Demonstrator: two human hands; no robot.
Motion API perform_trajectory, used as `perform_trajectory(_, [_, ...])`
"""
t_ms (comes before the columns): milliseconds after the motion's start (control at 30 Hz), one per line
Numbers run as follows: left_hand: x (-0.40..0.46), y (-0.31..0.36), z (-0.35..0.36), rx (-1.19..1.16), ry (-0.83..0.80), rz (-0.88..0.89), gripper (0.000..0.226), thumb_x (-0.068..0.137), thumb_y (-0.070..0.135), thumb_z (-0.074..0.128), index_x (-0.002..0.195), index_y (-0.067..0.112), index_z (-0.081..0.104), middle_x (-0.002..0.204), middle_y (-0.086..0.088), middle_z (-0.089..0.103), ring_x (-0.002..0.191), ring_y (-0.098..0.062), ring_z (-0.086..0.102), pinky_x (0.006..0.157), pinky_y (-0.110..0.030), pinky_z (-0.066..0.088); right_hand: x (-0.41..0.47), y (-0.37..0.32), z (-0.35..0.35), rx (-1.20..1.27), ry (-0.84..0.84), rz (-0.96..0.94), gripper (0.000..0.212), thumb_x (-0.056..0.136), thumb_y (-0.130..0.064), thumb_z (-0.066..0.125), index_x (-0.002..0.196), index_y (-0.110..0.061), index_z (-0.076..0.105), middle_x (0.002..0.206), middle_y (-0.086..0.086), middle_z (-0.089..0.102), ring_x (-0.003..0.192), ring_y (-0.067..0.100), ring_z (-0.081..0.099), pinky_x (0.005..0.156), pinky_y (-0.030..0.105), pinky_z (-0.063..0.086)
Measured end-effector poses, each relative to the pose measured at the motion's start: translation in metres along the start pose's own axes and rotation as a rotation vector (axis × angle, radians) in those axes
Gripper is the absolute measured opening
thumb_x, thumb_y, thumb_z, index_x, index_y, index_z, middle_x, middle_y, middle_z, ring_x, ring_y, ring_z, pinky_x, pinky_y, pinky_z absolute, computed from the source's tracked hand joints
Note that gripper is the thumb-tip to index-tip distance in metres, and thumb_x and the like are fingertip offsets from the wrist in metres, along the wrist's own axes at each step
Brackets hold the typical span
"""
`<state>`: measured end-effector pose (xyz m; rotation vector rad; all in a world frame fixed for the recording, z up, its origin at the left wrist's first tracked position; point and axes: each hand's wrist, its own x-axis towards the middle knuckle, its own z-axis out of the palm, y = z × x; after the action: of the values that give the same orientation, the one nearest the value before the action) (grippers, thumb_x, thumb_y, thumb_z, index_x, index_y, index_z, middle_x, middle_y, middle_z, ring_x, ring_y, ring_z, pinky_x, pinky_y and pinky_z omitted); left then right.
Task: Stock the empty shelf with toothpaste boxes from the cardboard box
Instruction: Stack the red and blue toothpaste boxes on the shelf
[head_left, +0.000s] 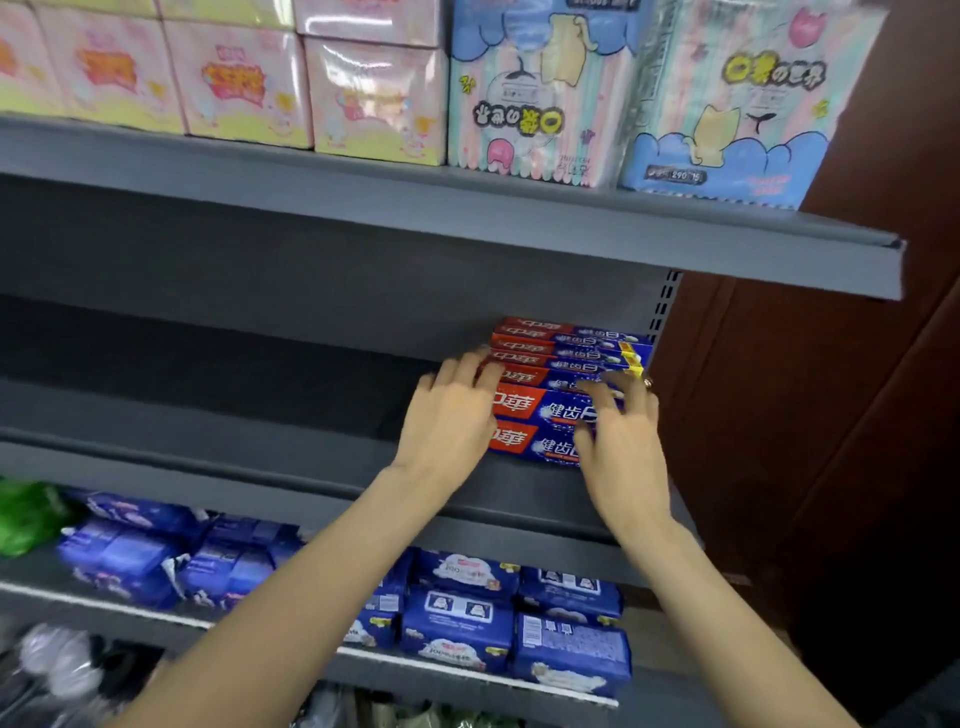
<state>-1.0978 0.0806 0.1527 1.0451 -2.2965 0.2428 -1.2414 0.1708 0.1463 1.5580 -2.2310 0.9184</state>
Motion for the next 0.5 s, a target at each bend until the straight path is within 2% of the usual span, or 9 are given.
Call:
perform_trajectory(100, [-0.012, -0.008, -0.014, 0.087, -0.007, 0.051, 0.037, 0.074, 0.011, 0.071, 0.110, 0.010, 0.065, 0.114, -0.010, 0.064, 0.095, -0.029, 0.063, 0.073, -0.039, 0.050, -0.006, -0.033, 0.002, 0.109, -0.087, -0.065, 0.046, 0.089, 0.003, 0.047, 0.133, -0.011, 0.048, 0.135, 0.012, 0.047, 0.124, 0.028, 0.043, 0.099, 0.038, 0.042])
perform_trajectory(167, [-0.028, -0.023, -0.027, 0.081, -0.019, 0.051, 0.028, 0.071, 0.007, 0.072, 0.099, 0.009, 0.067, 0.100, -0.010, 0.066, 0.084, -0.029, 0.064, 0.065, -0.037, 0.049, -0.015, -0.059, 0.008, 0.178, -0.127, -0.119, 0.046, 0.090, 0.005, 0.044, 0.133, -0.012, 0.048, 0.129, 0.010, 0.051, 0.120, 0.025, 0.047, 0.095, 0.035, 0.044])
perform_trajectory(300, [-0.080, -0.075, -0.057, 0.059, -0.087, -0.122, 0.028, 0.095, 0.017, 0.044, 0.121, 0.014, 0.055, 0.109, -0.005, 0.061, 0.101, -0.026, 0.058, 0.079, -0.037, 0.043, -0.046, -0.124, 0.028, 0.291, -0.202, -0.219, 0.040, 0.091, 0.002, 0.045, 0.126, -0.014, 0.054, 0.117, 0.007, 0.058, 0.109, 0.022, 0.054, 0.089, 0.034, 0.047])
perform_trajectory(400, [-0.137, -0.135, -0.086, -0.082, -0.043, -0.299, 0.026, 0.096, 0.024, 0.044, 0.118, 0.016, 0.055, 0.110, -0.003, 0.062, 0.102, -0.025, 0.059, 0.081, -0.038, 0.047, -0.077, -0.192, 0.052, 0.342, -0.292, -0.265, 0.035, 0.090, -0.001, 0.044, 0.120, -0.013, 0.057, 0.113, 0.009, 0.061, 0.105, 0.026, 0.058, 0.086, 0.039, 0.048])
perform_trajectory(500, [-0.203, -0.204, -0.117, -0.193, -0.025, -0.432, 0.023, 0.093, 0.021, 0.050, 0.112, 0.013, 0.060, 0.108, -0.005, 0.066, 0.098, -0.026, 0.061, 0.082, -0.041, 0.049, -0.116, -0.273, 0.082, 0.360, -0.363, -0.306, 0.032, 0.092, -0.005, 0.043, 0.119, -0.014, 0.058, 0.115, 0.008, 0.064, 0.106, 0.028, 0.058, 0.085, 0.040, 0.048])
